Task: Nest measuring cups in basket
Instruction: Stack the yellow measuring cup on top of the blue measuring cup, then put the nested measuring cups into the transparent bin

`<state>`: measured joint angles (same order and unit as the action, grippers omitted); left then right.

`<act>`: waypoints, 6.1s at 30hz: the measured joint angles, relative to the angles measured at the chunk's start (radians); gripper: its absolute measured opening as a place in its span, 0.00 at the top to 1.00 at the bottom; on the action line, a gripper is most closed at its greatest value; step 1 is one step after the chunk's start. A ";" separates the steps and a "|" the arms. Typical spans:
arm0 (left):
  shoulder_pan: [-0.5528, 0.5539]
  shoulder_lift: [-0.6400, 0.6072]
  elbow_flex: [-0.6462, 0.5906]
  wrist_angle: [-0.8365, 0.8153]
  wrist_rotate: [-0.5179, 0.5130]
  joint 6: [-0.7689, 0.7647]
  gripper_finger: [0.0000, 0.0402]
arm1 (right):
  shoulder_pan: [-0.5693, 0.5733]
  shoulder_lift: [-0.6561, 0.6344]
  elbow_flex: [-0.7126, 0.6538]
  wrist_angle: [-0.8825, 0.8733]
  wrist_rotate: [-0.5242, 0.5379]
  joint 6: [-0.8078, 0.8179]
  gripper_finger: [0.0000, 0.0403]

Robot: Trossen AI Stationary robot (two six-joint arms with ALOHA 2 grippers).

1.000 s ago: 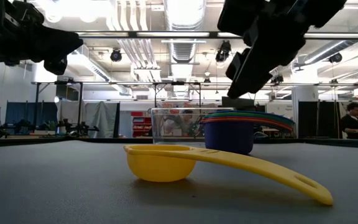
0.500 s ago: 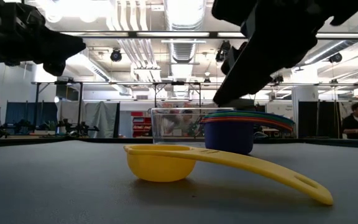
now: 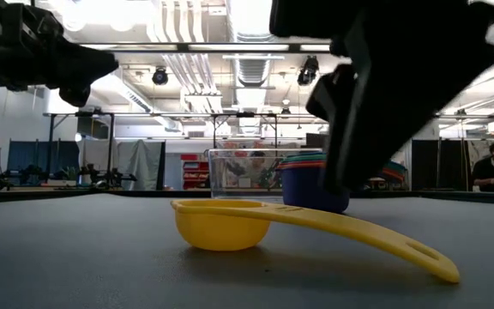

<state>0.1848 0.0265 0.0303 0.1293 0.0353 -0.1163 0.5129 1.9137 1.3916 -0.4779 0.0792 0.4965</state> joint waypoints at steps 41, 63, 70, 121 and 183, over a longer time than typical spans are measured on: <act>0.000 0.005 -0.001 -0.069 0.002 0.006 0.81 | 0.024 0.192 0.210 -0.175 0.127 0.384 0.20; 0.000 0.006 0.000 -0.070 0.000 0.000 0.81 | 0.024 0.131 0.204 -0.323 0.170 0.249 0.68; 0.000 0.006 0.000 -0.071 0.000 -0.001 0.81 | 0.023 0.027 0.204 -0.490 0.336 0.253 0.65; 0.000 0.007 0.001 -0.071 0.001 -0.001 0.81 | -0.227 -0.543 -0.437 -0.233 0.334 -0.151 0.64; 0.000 0.007 0.001 -0.071 0.001 -0.001 0.81 | -0.252 -0.544 -0.377 -0.245 0.195 -0.157 0.92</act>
<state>0.1844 0.0332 0.0311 0.0586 0.0364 -0.1173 0.2611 1.3693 1.0142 -0.7227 0.2738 0.3394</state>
